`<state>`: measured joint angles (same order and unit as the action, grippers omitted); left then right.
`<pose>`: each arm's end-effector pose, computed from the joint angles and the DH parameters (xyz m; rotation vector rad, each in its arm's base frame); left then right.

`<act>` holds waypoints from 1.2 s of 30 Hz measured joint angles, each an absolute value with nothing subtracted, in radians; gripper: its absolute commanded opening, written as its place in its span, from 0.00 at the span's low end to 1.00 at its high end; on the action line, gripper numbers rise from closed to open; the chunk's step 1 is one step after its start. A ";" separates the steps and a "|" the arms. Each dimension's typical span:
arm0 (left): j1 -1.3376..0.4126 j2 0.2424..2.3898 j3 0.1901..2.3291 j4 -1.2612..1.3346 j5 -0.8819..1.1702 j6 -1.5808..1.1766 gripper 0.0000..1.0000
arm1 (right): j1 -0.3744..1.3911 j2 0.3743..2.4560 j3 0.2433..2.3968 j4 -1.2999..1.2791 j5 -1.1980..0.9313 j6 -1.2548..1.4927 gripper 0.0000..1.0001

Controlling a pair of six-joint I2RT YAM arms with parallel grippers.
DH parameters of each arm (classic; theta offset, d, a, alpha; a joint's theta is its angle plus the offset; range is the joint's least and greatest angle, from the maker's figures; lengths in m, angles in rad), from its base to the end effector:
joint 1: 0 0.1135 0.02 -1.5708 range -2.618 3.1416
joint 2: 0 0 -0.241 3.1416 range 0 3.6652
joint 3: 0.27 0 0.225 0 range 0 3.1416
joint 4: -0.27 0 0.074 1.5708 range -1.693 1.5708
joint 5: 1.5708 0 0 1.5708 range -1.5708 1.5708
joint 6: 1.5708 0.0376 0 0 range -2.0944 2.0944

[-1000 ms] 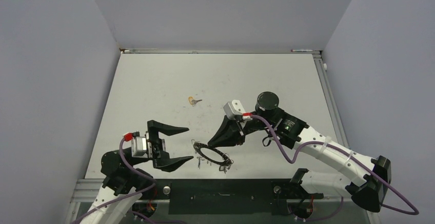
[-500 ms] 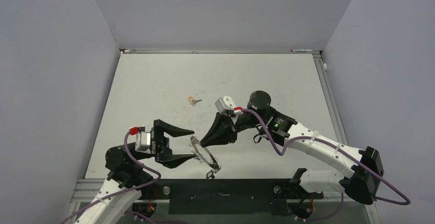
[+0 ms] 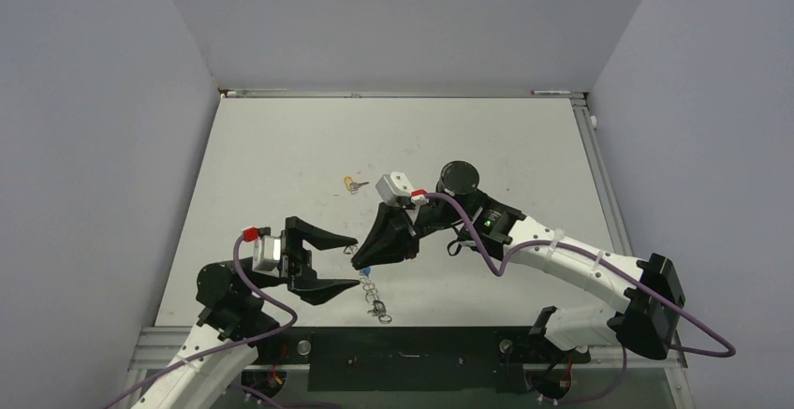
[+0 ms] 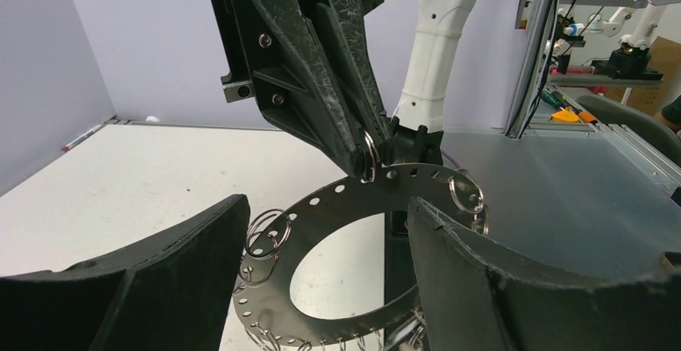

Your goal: Put the keys on the keyring

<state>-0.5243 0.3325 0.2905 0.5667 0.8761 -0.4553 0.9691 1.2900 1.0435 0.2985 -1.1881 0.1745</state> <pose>0.0689 -0.0732 0.2921 0.8903 1.0218 -1.2930 0.1219 0.2391 0.3549 -1.5821 0.9811 1.7262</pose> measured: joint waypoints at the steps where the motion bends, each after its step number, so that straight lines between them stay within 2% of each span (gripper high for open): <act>1: -0.525 0.332 0.290 0.566 0.876 -0.453 0.71 | 0.972 1.295 1.048 0.300 -1.190 0.176 0.05; 8: -0.529 0.323 0.290 0.558 0.876 -0.437 0.80 | 0.996 1.322 1.071 0.294 -1.205 0.177 0.05; 11: -0.529 0.301 0.290 0.549 0.875 -0.430 0.80 | 1.006 1.332 1.082 0.266 -1.210 0.165 0.05; 16: -0.529 0.285 0.290 0.549 0.876 -0.425 0.60 | 1.021 1.339 1.096 0.220 -1.210 0.138 0.05; 23: -0.531 0.302 0.290 0.545 0.881 -0.425 0.50 | 1.023 1.339 1.100 0.215 -1.182 0.129 0.05; 28: -0.536 0.302 0.290 0.537 0.890 -0.425 0.27 | 1.023 1.339 1.100 0.226 -1.168 0.136 0.05; 32: -0.541 0.303 0.290 0.530 0.896 -0.418 0.16 | 1.023 1.340 1.100 0.230 -1.142 0.139 0.05; 35: -0.541 0.303 0.291 0.518 0.894 -0.413 0.01 | 1.023 1.340 1.102 0.213 -1.119 0.123 0.05; 36: -0.540 0.302 0.293 0.507 0.893 -0.409 0.00 | 1.024 1.340 1.106 0.197 -1.102 0.112 0.05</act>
